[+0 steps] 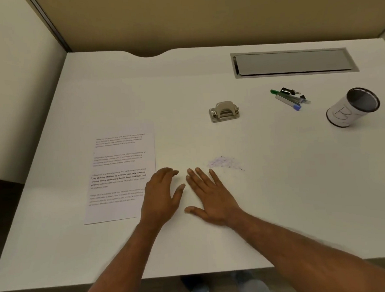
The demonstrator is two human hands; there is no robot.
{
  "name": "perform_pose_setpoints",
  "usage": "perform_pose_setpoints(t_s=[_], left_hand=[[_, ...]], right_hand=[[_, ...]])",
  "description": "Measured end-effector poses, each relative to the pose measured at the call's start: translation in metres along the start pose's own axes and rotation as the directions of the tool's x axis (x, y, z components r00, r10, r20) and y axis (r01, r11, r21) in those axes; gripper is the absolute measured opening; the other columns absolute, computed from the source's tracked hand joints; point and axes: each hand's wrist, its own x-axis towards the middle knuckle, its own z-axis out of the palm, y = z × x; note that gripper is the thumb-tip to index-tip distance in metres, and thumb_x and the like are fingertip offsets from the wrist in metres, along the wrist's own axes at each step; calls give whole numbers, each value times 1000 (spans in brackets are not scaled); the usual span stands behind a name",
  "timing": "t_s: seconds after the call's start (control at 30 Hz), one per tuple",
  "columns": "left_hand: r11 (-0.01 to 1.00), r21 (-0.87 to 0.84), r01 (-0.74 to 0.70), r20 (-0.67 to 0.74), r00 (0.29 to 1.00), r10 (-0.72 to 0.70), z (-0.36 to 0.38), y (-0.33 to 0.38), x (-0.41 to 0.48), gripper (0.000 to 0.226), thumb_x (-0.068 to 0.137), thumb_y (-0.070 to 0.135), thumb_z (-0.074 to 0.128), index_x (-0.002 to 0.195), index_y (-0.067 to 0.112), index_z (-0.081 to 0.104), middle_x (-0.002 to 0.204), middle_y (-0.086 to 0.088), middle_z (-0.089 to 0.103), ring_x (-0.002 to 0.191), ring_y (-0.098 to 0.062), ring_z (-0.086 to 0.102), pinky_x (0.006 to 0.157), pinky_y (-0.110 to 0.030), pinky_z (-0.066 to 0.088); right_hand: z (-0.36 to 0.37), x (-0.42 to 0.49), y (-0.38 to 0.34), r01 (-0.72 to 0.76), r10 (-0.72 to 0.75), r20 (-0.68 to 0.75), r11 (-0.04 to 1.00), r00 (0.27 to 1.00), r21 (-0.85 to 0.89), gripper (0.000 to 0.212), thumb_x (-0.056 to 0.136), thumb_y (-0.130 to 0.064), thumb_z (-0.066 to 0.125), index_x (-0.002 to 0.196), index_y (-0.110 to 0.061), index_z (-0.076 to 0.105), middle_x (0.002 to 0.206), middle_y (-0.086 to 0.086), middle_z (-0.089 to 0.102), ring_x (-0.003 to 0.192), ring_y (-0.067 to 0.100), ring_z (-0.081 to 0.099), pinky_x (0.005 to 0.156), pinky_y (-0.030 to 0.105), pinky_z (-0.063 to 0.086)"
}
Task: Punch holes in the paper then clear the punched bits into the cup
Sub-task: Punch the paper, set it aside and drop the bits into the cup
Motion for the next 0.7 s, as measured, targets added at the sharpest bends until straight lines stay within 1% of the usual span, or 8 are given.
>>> perform_pose_setpoints(t_s=[0.07, 0.17, 0.23, 0.37, 0.47, 0.57, 0.63, 0.7], left_hand=[[1000, 13, -1, 27, 1000, 1, 9, 5, 0, 49, 92, 41, 61, 134, 17, 54, 142, -2, 52, 133, -21, 45, 107, -38, 35], [997, 53, -53, 65, 997, 50, 22, 14, 0, 62, 94, 50, 50, 144, 14, 43, 152, -5, 40, 142, -21, 34, 115, -38, 27], [995, 75, -63, 93, 994, 56, 31, 20, 0, 69, 95, 55, 41, 149, 13, 35, 158, -5, 31, 148, -20, 23, 120, -39, 17], [993, 118, 2, 137, 990, -18, 48, 31, 5, 81, 94, 65, 21, 155, 12, 18, 164, -4, 11, 152, -17, 3, 123, -42, 4], [980, 200, 19, 165, 985, -52, 59, 40, 7, 89, 92, 72, 12, 156, 10, 8, 165, -6, 0, 151, -17, -8, 122, -47, -1], [961, 273, 46, 186, 977, -100, 71, 55, 6, 101, 88, 79, 13, 155, 5, 1, 164, -12, -9, 150, -22, -14, 122, -50, -3], [949, 306, 76, 187, 973, -138, 79, 67, 7, 109, 84, 84, 13, 154, 3, -2, 163, -14, -11, 150, -24, -15, 121, -51, -4], [942, 324, 81, 189, 971, -149, 85, 77, 11, 112, 81, 87, 12, 154, 3, -4, 163, -14, -12, 150, -25, -16, 121, -51, -4]], right_hand=[[-1, -1, 12, -36, 36, -16, 999, 999, 0, 87, 91, -74, 22, 154, -16, 9, 163, 0, -1, 150, 16, -5, 120, 47, 5], [-4, -3, 28, -83, 83, -18, 997, 996, -2, 88, 91, -74, 22, 154, -15, 9, 163, 1, 0, 150, 16, -5, 121, 47, 3], [-7, -5, 35, -72, 72, -23, 997, 997, -1, 85, 92, -71, 21, 154, -15, 9, 163, 1, 0, 150, 15, -5, 121, 47, 2], [-17, -12, 48, -36, 41, -123, 998, 992, 44, 70, 99, -53, 29, 154, -13, 13, 163, 3, 5, 150, 16, -1, 122, 46, 4], [-23, -27, 70, -156, 184, -206, 977, 961, 147, 65, 96, -37, 35, 153, -10, 17, 163, 5, 9, 150, 16, 3, 122, 46, 6], [-25, -46, 92, -320, 372, -203, 914, 906, 251, 67, 94, -30, 36, 153, -9, 13, 163, 5, 7, 150, 15, 1, 123, 43, 1], [-23, -56, 102, -369, 426, -178, 886, 887, 283, 67, 95, -27, 38, 153, -9, 10, 163, 5, 5, 150, 14, 0, 123, 40, -1], [-21, -62, 107, -376, 434, -171, 881, 885, 288, 67, 96, -26, 40, 153, -7, 10, 163, 6, 5, 150, 15, 0, 123, 39, -2]])
